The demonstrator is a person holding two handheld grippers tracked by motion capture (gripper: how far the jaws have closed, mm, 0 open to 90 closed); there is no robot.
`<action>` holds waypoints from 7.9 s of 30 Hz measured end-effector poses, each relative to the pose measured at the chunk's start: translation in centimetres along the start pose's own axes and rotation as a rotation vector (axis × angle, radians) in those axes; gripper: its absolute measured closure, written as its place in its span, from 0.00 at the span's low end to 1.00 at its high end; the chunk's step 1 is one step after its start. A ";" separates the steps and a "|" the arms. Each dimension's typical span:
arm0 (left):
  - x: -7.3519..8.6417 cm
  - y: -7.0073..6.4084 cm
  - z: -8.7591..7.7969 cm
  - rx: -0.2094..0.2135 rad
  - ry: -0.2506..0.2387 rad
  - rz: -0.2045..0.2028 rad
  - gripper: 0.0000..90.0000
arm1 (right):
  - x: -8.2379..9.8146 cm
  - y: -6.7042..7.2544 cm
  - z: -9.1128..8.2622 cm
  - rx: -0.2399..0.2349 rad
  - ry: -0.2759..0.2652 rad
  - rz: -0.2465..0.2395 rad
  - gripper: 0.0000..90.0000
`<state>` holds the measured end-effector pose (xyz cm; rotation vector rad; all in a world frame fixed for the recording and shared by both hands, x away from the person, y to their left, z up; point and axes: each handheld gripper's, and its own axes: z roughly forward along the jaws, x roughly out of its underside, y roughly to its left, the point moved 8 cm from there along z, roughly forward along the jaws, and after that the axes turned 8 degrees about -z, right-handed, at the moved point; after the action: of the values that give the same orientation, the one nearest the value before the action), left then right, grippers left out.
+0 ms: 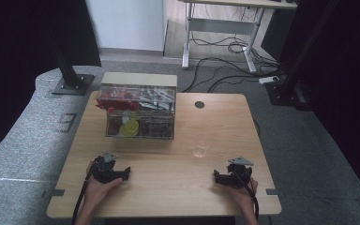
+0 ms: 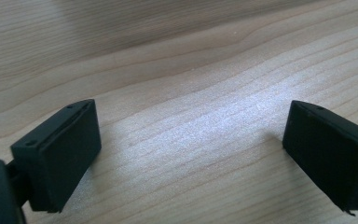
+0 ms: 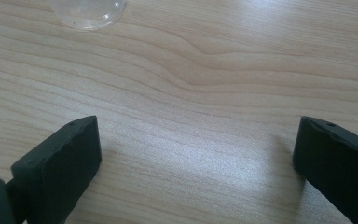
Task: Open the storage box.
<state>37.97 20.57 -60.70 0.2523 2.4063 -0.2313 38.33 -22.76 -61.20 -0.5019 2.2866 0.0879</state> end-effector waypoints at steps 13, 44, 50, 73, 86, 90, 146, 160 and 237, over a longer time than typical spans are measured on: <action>0.1 0.6 -1.1 -0.058 -0.050 -0.016 0.20 | 0.0 -0.1 -0.1 0.007 -0.003 0.007 0.03; -2.1 0.8 -7.3 0.102 -0.215 -0.055 0.95 | 0.0 -0.3 -0.1 0.028 -0.009 0.028 0.06; -2.6 0.3 -7.4 0.108 -0.216 -0.047 1.00 | -0.1 -0.4 -0.1 0.030 -0.008 0.031 0.06; -5.0 0.0 -3.9 0.131 -0.143 -0.053 1.00 | 0.0 -0.7 -0.1 0.046 -0.009 0.045 0.07; -6.6 -0.1 -2.8 0.133 -0.130 -0.048 1.00 | 0.0 -0.8 -0.1 0.049 -0.009 0.047 0.08; -6.6 0.2 -2.2 0.122 -0.107 -0.046 1.00 | 0.0 -0.8 -0.1 0.049 -0.010 0.047 0.08; -10.0 0.1 -3.2 0.104 -0.153 -0.051 1.00 | 0.0 -0.8 -0.2 0.054 -0.015 0.050 0.10; -11.8 0.4 -5.0 0.119 -0.184 -0.058 1.00 | 0.0 -0.8 -0.2 0.056 -0.015 0.049 0.11; -17.3 0.7 -7.5 0.124 -0.249 -0.076 1.00 | -0.1 -0.9 -0.4 0.061 -0.027 0.064 0.19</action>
<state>46.24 20.98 -43.76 0.1768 2.1600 -0.4220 38.46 -23.65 -60.82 -0.3944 2.2722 0.0559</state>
